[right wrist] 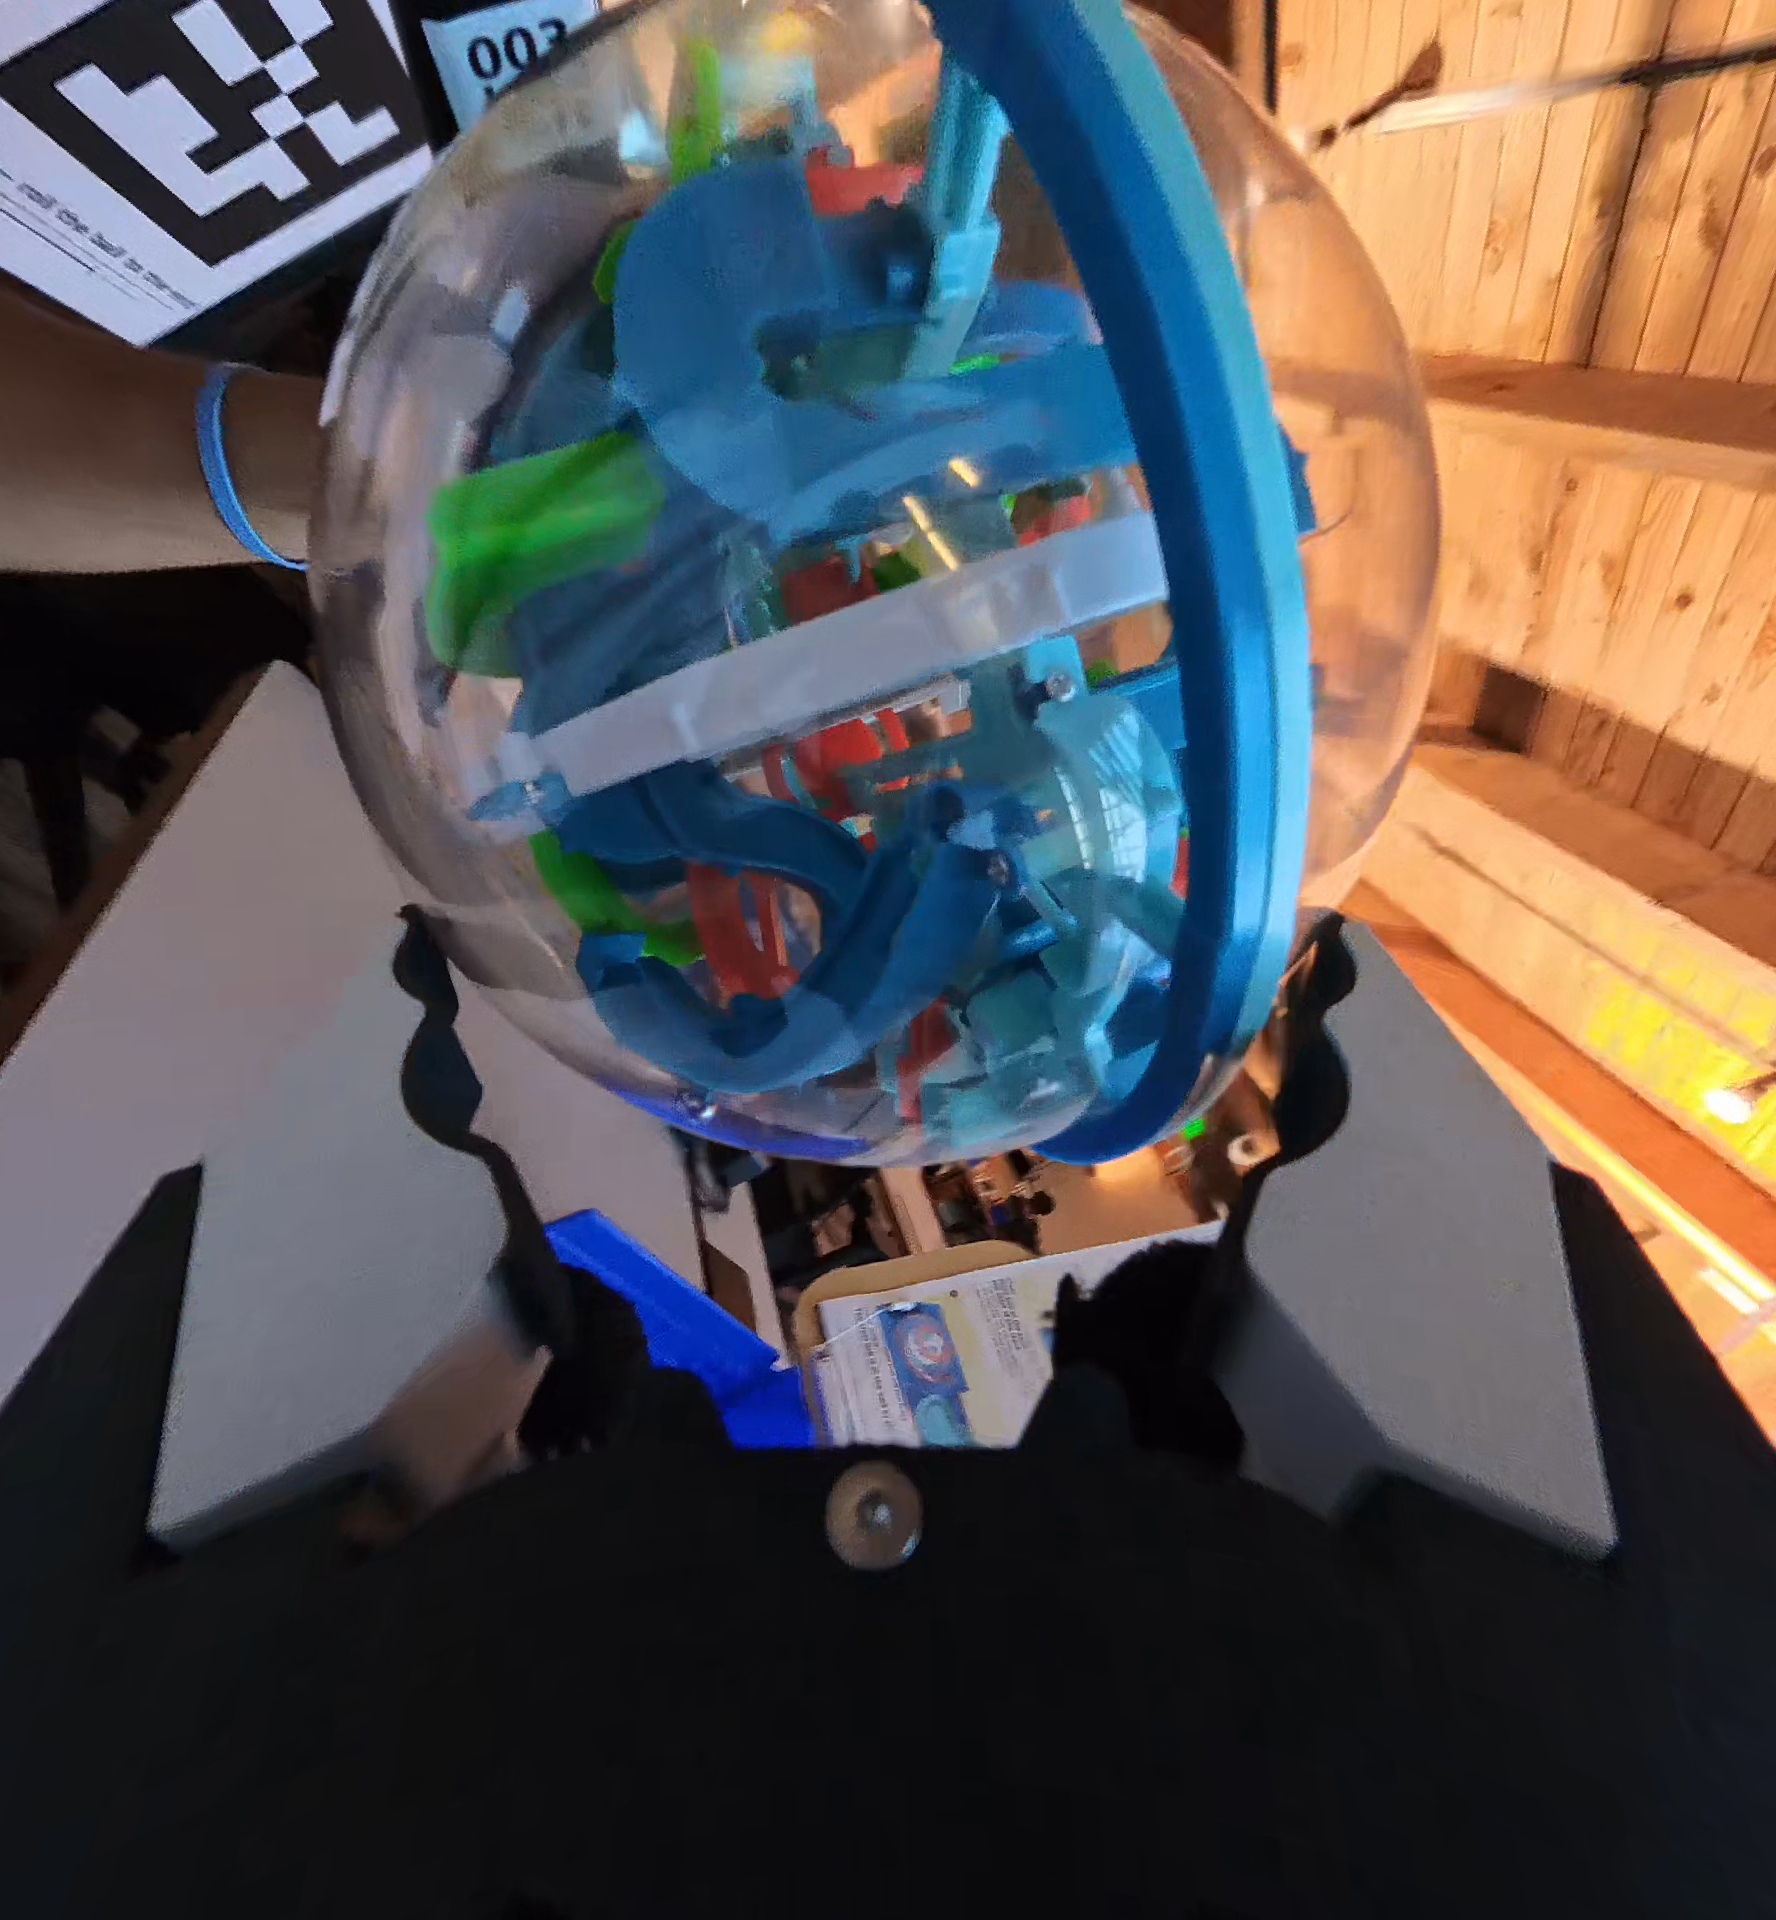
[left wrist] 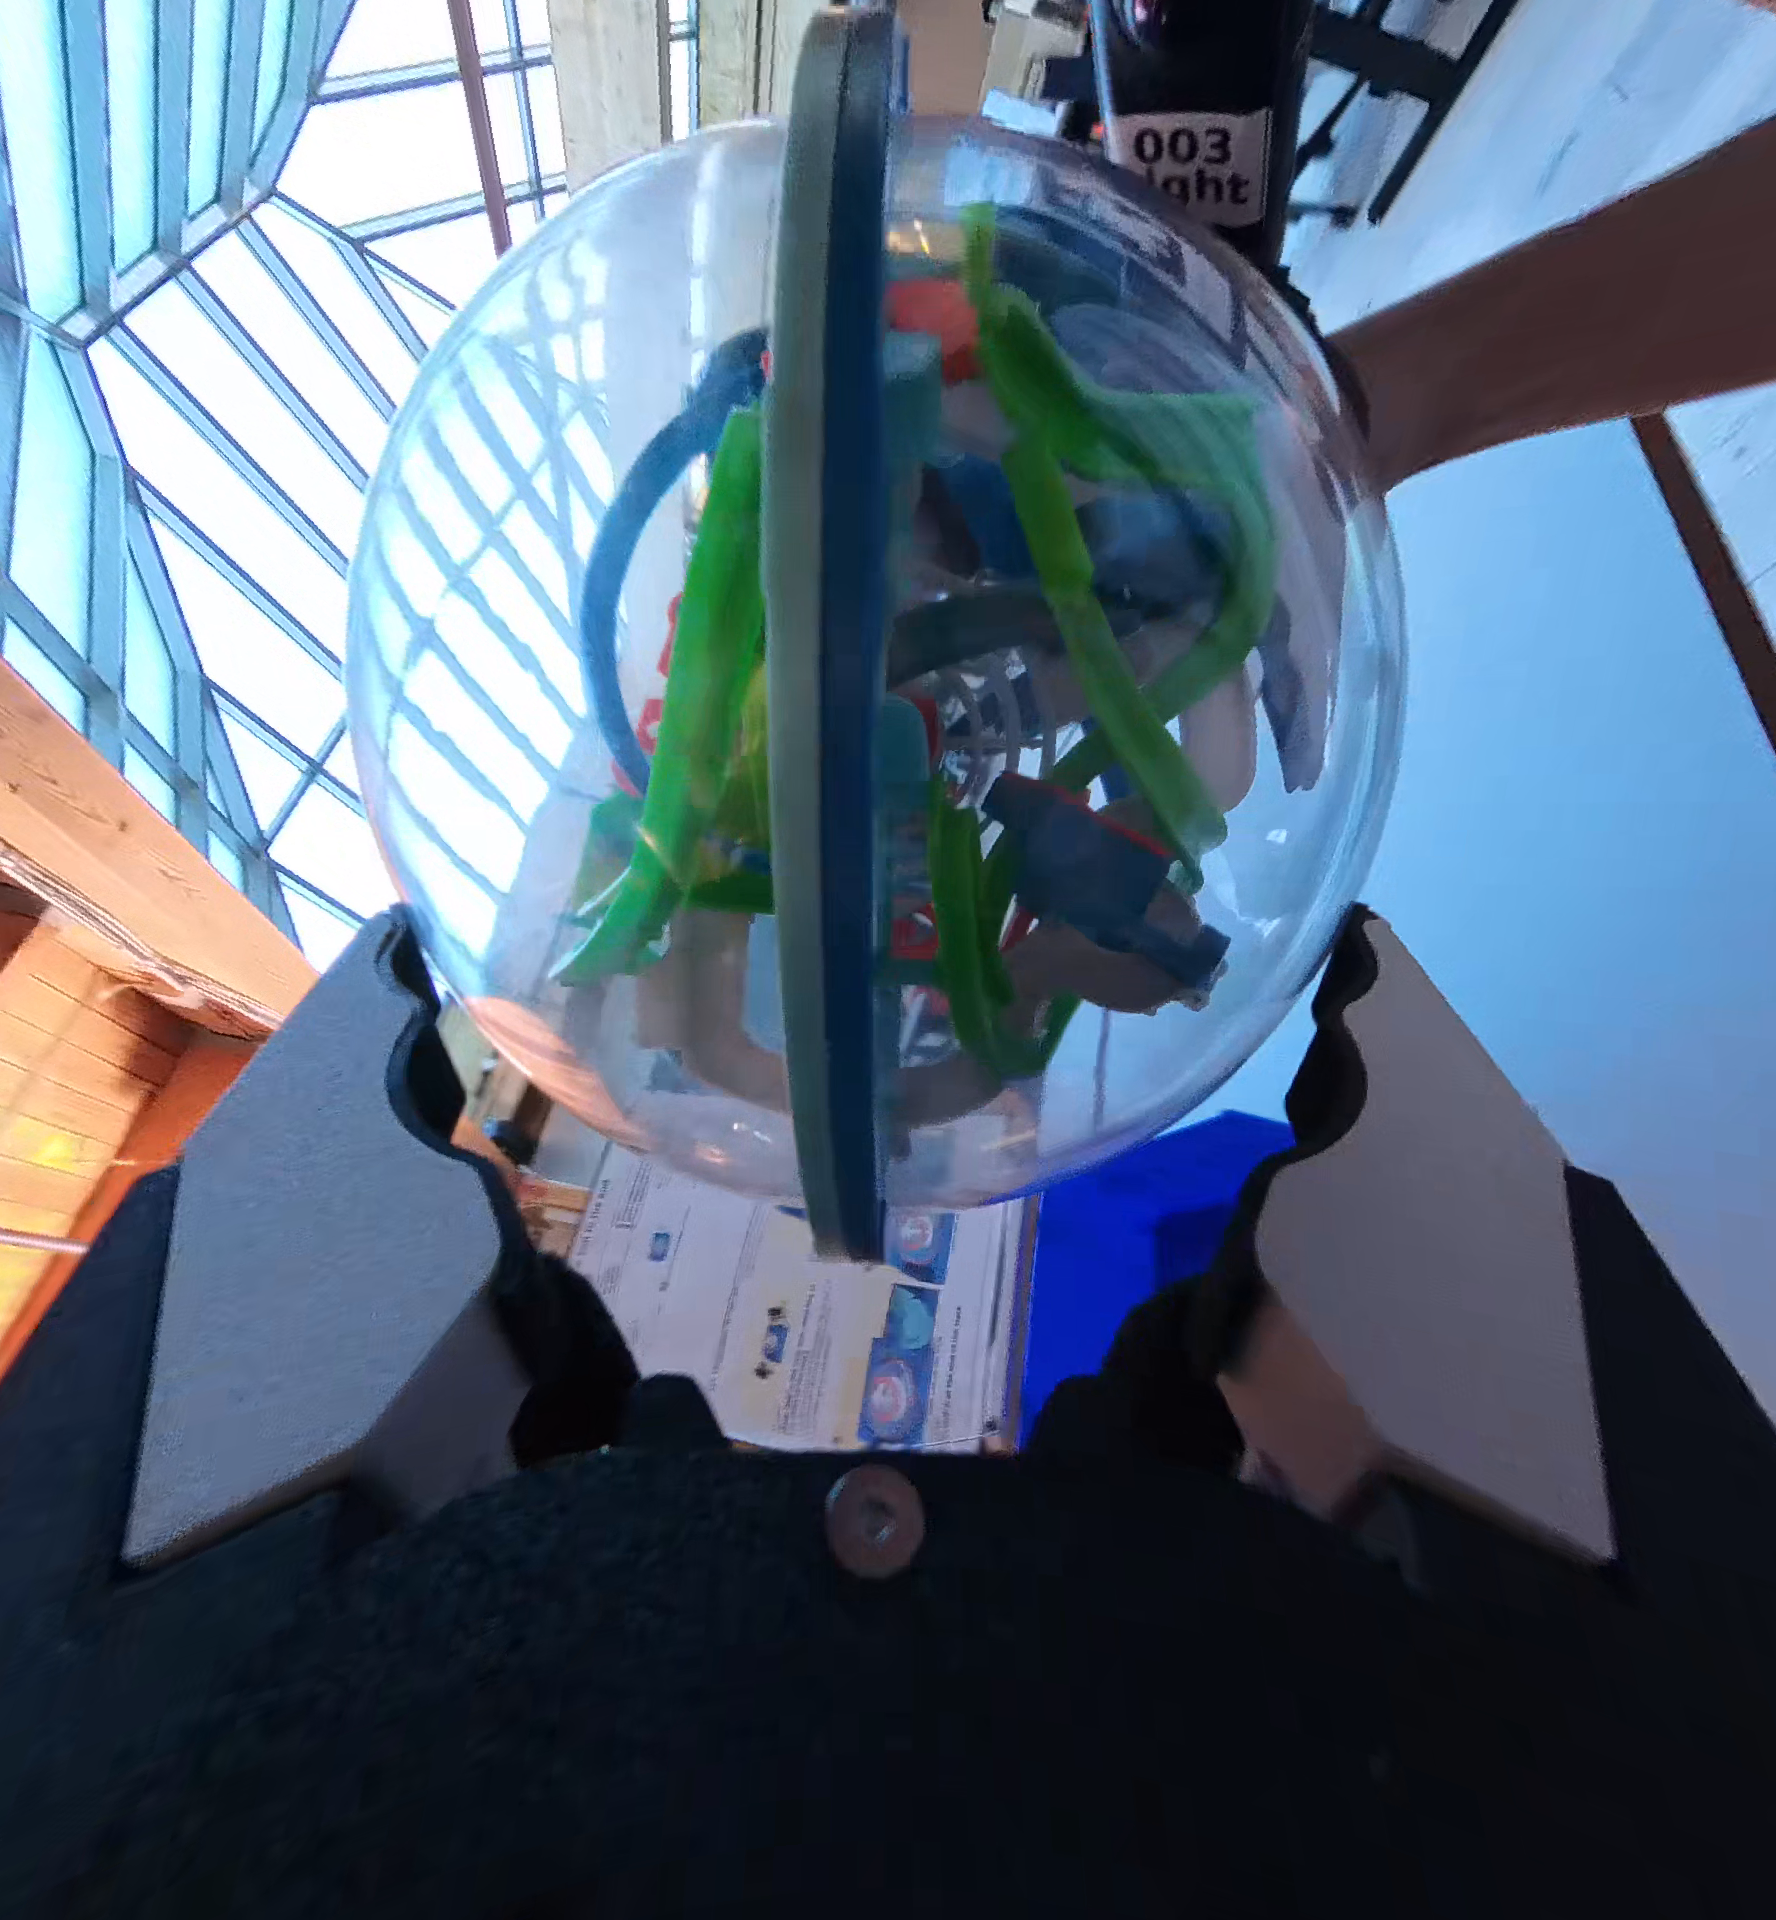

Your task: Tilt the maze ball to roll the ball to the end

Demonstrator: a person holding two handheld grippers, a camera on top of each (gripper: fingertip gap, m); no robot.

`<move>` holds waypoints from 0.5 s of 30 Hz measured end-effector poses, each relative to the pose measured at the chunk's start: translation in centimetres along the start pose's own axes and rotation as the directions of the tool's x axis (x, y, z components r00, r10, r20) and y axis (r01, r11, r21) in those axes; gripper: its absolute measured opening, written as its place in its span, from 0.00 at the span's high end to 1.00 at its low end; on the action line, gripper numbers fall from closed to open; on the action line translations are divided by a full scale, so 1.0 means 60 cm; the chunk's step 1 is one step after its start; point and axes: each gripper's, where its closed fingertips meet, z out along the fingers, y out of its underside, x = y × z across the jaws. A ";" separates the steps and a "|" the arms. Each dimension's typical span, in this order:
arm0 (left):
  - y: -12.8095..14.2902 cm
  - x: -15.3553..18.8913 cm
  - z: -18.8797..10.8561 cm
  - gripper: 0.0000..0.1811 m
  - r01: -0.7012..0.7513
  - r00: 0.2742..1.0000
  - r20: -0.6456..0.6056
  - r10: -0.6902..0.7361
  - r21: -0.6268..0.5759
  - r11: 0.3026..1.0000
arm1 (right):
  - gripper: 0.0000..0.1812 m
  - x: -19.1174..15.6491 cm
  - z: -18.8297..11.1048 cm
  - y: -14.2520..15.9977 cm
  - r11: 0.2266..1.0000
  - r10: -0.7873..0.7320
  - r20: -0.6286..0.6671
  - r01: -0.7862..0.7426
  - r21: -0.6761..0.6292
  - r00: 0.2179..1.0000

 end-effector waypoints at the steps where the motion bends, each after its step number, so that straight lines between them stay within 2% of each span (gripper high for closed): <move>1: -0.005 0.001 -0.006 0.12 0.027 1.000 0.000 -0.027 0.019 0.999 | 0.15 -0.004 0.002 -0.005 1.000 0.026 0.018 -0.025 -0.012 1.000; 4: -0.037 0.004 -0.036 0.12 0.054 0.998 0.025 -0.058 0.131 0.990 | 0.15 -0.016 0.005 -0.058 0.997 0.009 0.041 -0.012 0.083 0.999; 6: -0.031 0.010 -0.054 0.12 0.101 0.994 0.028 -0.108 0.166 0.981 | 0.15 -0.029 0.016 -0.074 0.994 0.010 0.058 -0.016 0.107 0.998; 8: 0.006 0.020 -0.059 0.12 0.258 0.966 -0.005 -0.260 0.148 0.955 | 0.15 -0.043 0.037 -0.045 0.986 0.153 0.112 -0.159 0.046 0.982; 10: 0.020 0.025 -0.057 0.12 0.411 0.911 -0.032 -0.412 0.171 0.896 | 0.15 -0.060 0.048 -0.004 0.929 0.370 0.170 -0.366 -0.055 0.913; 11: 0.010 0.025 -0.059 0.12 0.423 0.904 -0.027 -0.427 0.201 0.883 | 0.15 -0.060 0.045 -0.015 0.924 0.379 0.179 -0.381 -0.024 0.908; 13: 0.000 0.032 -0.063 0.12 0.390 0.918 -0.019 -0.396 0.220 0.894 | 0.15 -0.051 0.031 -0.068 0.953 0.244 0.152 -0.266 0.143 0.958; 14: 0.023 0.039 -0.055 0.12 0.423 0.905 -0.046 -0.422 0.181 0.888 | 0.15 -0.049 0.033 -0.066 0.957 0.226 0.135 -0.246 0.152 0.965; 15: 0.060 0.048 -0.041 0.12 0.496 0.868 -0.082 -0.489 0.127 0.859 | 0.15 -0.047 0.041 -0.037 0.950 0.279 0.132 -0.294 0.109 0.951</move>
